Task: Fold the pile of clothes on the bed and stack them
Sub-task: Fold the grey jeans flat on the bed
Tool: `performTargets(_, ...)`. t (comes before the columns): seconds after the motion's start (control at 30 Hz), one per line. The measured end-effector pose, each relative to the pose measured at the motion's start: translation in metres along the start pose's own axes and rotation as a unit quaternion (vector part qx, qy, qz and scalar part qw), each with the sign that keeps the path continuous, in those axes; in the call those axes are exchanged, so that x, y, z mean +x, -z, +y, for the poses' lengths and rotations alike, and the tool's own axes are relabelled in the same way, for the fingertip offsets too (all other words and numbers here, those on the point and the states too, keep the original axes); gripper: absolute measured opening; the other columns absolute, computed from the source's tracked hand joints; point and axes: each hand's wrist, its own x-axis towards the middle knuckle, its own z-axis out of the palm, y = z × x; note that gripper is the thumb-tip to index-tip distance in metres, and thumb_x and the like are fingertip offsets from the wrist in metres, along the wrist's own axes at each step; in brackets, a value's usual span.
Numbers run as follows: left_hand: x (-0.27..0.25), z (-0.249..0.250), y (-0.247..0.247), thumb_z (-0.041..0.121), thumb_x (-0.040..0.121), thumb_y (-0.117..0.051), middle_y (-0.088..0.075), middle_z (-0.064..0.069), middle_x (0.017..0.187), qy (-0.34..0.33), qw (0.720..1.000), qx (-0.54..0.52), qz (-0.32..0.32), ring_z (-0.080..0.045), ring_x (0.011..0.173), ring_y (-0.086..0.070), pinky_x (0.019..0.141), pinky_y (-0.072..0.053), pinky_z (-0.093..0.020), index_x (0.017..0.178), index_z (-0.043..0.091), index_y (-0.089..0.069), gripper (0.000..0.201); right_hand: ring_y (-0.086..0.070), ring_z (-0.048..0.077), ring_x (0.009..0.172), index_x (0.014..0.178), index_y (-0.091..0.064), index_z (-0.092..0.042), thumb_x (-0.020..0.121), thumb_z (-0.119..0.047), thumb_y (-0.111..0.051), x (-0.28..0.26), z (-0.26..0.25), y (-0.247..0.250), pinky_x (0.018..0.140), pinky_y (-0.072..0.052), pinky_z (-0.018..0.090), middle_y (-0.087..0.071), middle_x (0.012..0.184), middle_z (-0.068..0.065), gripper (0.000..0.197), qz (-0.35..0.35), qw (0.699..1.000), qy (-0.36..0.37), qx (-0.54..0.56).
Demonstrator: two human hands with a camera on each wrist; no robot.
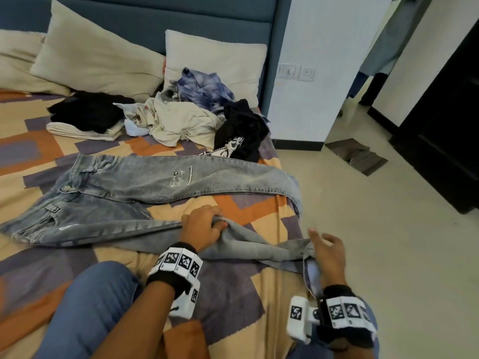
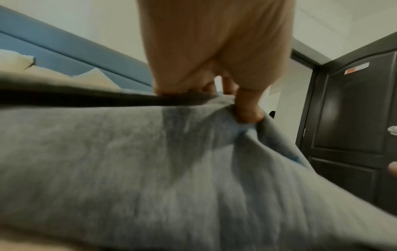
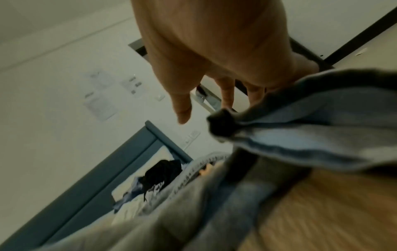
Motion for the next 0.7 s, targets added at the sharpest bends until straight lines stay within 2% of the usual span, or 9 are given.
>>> performTargets(0.1,-0.007,0.009,0.023,0.045,0.076,-0.061,-0.059,0.013,0.072,-0.055,0.991,-0.034,-0.114,-0.01,0.073,-0.058,0.069,-0.041,-0.025,0.076,0.028,-0.062,0.018,-0.053,0.033,0.113,0.132,-0.046,-0.023,0.051,-0.07,-0.08,-0.006,0.01,-0.022,0.095,-0.049,0.052,-0.053,0.124,0.011,0.1,-0.116,0.983,0.024,-0.142)
performTargets(0.17,-0.018,0.015,0.032,0.046,0.082,-0.07,-0.058,0.016,0.068,-0.014,0.972,-0.015,-0.234,-0.002,0.068,-0.056,0.064,-0.041,-0.017,0.083,0.026,-0.068,0.021,-0.049,0.037,0.121,0.144,-0.037,-0.017,0.056,-0.058,-0.086,-0.002,0.011,-0.025,0.1,-0.044,0.048,-0.05,0.132,0.016,0.109,-0.185,0.944,0.043,-0.269)
performTargets(0.27,-0.031,0.014,0.03,0.042,0.091,-0.063,-0.065,0.007,0.069,0.094,0.907,-0.013,-0.409,-0.011,0.062,-0.062,0.057,-0.047,-0.019,0.102,0.016,-0.071,0.029,-0.056,0.034,0.118,0.137,-0.049,-0.015,0.073,-0.027,-0.083,0.009,0.003,-0.016,0.096,-0.046,0.039,-0.059,0.129,0.014,0.073,-0.18,0.924,0.092,-0.324)
performTargets(0.33,-0.035,0.016,0.022,0.037,0.089,-0.068,-0.066,0.006,0.074,0.116,0.898,-0.018,-0.424,-0.013,0.061,-0.061,0.056,-0.048,-0.021,0.117,0.017,-0.067,0.034,-0.061,0.035,0.113,0.12,-0.065,-0.015,0.081,-0.008,-0.069,0.021,-0.003,0.003,0.094,-0.05,0.04,-0.065,0.121,0.017,0.04,-0.128,0.945,0.118,-0.276)
performTargets(0.4,-0.036,0.023,0.017,0.029,0.084,-0.075,-0.064,0.007,0.085,0.097,0.9,-0.025,-0.424,-0.013,0.075,-0.063,0.067,-0.048,-0.021,0.125,0.016,-0.061,0.045,-0.063,0.036,0.109,0.111,-0.07,-0.011,0.081,0.002,-0.063,0.031,-0.013,0.027,0.093,-0.049,0.039,-0.068,0.114,0.02,0.034,-0.084,0.955,0.161,-0.235)
performTargets(0.47,-0.035,0.03,0.011,0.021,0.084,-0.075,-0.068,-0.002,0.102,0.073,0.895,-0.018,-0.44,-0.02,0.099,-0.064,0.079,-0.046,-0.024,0.127,0.014,-0.06,0.047,-0.064,0.034,0.105,0.107,-0.072,-0.011,0.081,0.009,-0.059,0.039,-0.027,0.05,0.092,-0.049,0.037,-0.07,0.107,0.019,0.035,-0.057,0.957,0.204,-0.199)
performTargets(0.53,-0.034,0.032,0.009,0.017,0.084,-0.069,-0.068,-0.015,0.094,0.032,0.919,-0.003,-0.393,-0.022,0.091,-0.064,0.078,-0.047,-0.033,0.118,0.015,-0.066,0.034,-0.065,0.032,0.102,0.095,-0.073,-0.018,0.079,0.015,-0.053,0.045,-0.044,0.064,0.092,-0.053,0.04,-0.072,0.099,0.014,0.042,-0.048,0.958,0.236,-0.158)
performTargets(0.63,-0.031,0.03,0.014,0.034,0.069,-0.054,-0.067,-0.002,0.071,-0.033,0.988,-0.079,-0.125,-0.015,0.066,-0.059,0.068,-0.048,-0.03,0.088,0.034,-0.07,0.025,-0.068,0.027,0.092,0.084,-0.071,-0.014,0.075,0.02,-0.051,0.042,-0.069,0.072,0.077,-0.059,0.039,-0.072,0.085,0.001,0.04,-0.011,0.96,0.278,-0.005)
performTargets(0.7,-0.034,0.032,0.027,0.037,0.065,-0.056,-0.068,0.002,0.071,-0.045,0.975,-0.215,-0.022,-0.012,0.064,-0.059,0.064,-0.047,-0.025,0.079,0.035,-0.071,0.021,-0.07,0.014,0.081,0.089,-0.068,0.002,0.078,0.022,-0.05,0.035,-0.076,0.076,0.067,-0.061,0.032,-0.071,0.081,-0.007,0.029,-0.011,0.952,0.282,0.12)
